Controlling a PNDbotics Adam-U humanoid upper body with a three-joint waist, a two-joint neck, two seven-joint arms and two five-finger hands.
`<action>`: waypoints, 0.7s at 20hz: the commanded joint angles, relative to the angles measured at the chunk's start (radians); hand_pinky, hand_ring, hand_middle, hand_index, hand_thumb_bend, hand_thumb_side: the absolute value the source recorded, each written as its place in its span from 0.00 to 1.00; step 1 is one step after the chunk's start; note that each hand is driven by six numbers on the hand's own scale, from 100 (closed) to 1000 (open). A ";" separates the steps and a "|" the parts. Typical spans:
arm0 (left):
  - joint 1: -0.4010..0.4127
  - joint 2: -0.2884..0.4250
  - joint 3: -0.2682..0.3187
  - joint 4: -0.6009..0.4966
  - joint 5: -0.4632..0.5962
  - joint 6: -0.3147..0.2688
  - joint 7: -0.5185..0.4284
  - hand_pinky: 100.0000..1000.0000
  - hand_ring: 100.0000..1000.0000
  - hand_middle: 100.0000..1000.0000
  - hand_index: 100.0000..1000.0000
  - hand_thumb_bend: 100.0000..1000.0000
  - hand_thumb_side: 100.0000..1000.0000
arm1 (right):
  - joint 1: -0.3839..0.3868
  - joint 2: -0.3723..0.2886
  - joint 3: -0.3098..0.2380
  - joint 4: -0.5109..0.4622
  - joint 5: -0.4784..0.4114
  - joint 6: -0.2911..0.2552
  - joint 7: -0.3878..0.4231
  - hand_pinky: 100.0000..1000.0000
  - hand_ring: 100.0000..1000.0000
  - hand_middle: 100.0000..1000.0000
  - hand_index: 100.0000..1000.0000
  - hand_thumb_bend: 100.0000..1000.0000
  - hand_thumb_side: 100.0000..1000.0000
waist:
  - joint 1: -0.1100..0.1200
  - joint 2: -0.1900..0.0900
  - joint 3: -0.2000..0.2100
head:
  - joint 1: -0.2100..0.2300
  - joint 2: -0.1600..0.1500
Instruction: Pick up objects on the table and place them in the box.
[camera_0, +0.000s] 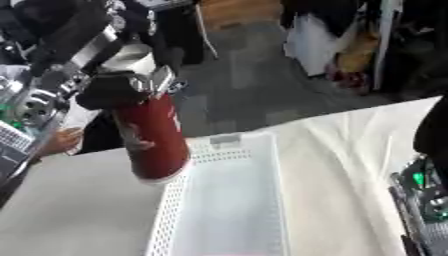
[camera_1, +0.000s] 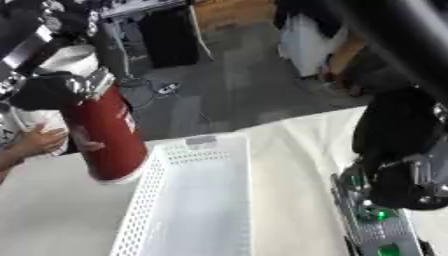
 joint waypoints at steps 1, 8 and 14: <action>-0.030 0.001 0.001 -0.016 0.022 0.001 -0.009 0.00 0.00 0.06 0.20 0.00 0.56 | -0.014 0.002 0.004 -0.011 -0.005 -0.016 -0.010 0.16 0.28 0.30 0.39 0.00 1.00 | -0.006 -0.016 -0.002 | 0.001 0.006; -0.027 -0.037 -0.013 0.002 0.022 -0.024 -0.007 0.00 0.00 0.06 0.21 0.00 0.58 | -0.023 0.014 0.007 -0.011 -0.010 -0.020 -0.007 0.17 0.28 0.30 0.39 0.00 1.00 | -0.008 -0.009 -0.016 | 0.016 0.009; -0.009 -0.069 -0.011 0.063 -0.018 -0.108 0.049 0.00 0.00 0.07 0.21 0.00 0.61 | -0.030 0.021 0.008 -0.011 -0.013 -0.023 -0.006 0.17 0.28 0.30 0.39 0.00 1.00 | -0.012 -0.003 -0.023 | 0.025 0.009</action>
